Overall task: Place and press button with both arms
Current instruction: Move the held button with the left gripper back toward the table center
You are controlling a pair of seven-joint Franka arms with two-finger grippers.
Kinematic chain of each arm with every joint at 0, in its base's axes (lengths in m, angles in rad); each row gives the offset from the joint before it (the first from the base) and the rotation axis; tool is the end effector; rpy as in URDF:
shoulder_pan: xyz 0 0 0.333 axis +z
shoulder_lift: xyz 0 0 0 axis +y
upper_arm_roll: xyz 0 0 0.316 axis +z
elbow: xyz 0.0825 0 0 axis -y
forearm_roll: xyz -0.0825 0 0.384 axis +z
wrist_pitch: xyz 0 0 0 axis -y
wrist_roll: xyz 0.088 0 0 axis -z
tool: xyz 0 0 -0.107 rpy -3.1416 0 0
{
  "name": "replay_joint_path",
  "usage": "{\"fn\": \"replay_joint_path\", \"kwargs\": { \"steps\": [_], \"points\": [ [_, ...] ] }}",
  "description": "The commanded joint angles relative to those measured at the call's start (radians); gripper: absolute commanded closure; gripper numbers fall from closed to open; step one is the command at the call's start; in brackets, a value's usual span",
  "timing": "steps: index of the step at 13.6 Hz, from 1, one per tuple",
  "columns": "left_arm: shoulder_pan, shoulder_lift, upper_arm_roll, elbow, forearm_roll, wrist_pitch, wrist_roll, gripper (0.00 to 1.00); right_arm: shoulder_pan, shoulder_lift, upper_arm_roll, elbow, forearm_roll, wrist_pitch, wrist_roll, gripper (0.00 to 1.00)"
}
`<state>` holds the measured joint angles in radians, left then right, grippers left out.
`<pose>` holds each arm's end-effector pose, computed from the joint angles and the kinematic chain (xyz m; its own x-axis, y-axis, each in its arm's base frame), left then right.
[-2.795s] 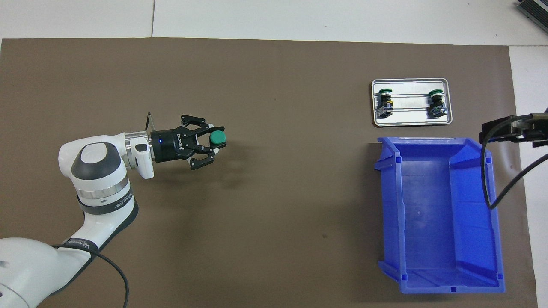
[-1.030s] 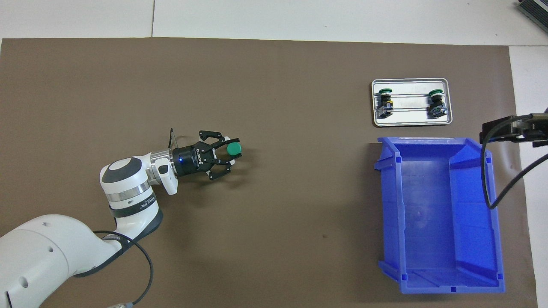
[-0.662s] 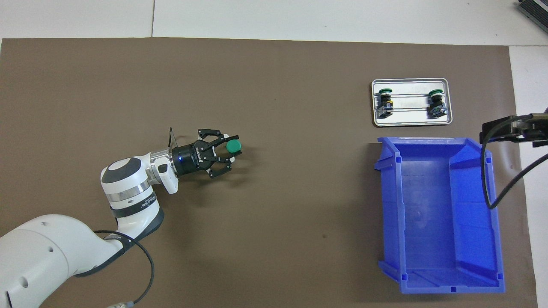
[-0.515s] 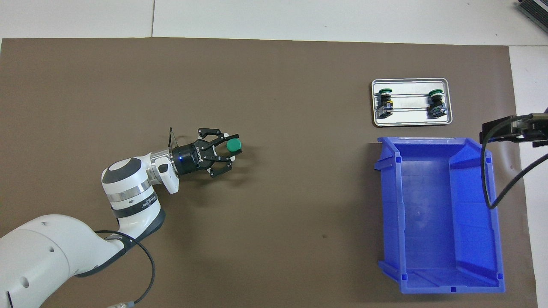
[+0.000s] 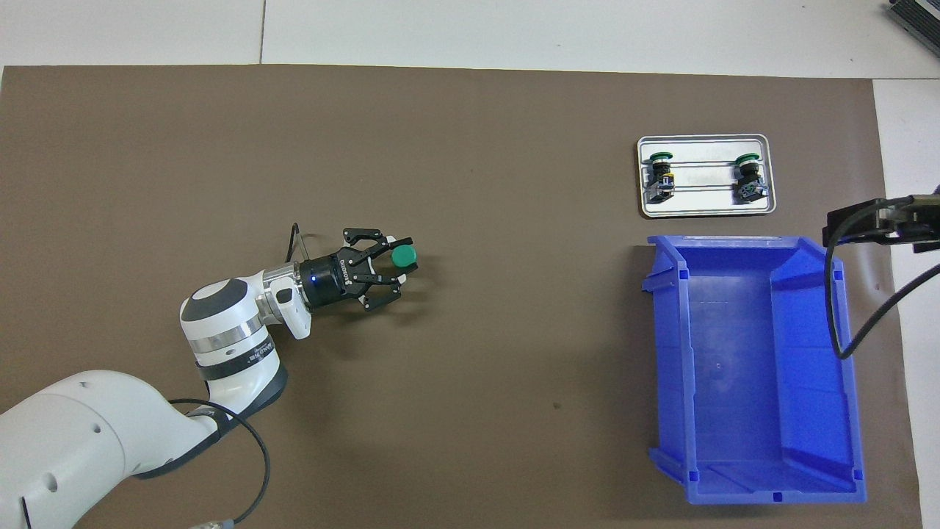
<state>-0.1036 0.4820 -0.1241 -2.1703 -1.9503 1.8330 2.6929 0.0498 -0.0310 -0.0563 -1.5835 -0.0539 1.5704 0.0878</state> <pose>0.5225 -0.1981 0.1954 0.0196 -0.0031 0.9998 -0.9713 -0.2373 0.0183 0.5450 -0.0098 0.6356 0.9953 -0.0941 0.0224 -0.0951 -0.9942 0.0504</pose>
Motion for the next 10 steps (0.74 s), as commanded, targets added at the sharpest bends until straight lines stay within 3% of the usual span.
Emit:
{"fn": "replay_joint_path", "kwargs": {
  "steps": [1,3,10],
  "points": [
    [-0.013,-0.003,0.012,-0.025,-0.027,-0.014,0.031,1.00,-0.007,-0.021,0.004,-0.021,0.014,-0.004,-0.025,0.00],
    [-0.013,-0.003,0.012,-0.025,-0.027,-0.012,0.031,0.95,-0.007,-0.021,0.004,-0.021,0.012,-0.004,-0.025,0.00],
    [-0.013,-0.005,0.012,-0.025,-0.029,-0.009,0.031,0.53,-0.007,-0.021,0.004,-0.021,0.012,-0.004,-0.025,0.00]
  ]
}}
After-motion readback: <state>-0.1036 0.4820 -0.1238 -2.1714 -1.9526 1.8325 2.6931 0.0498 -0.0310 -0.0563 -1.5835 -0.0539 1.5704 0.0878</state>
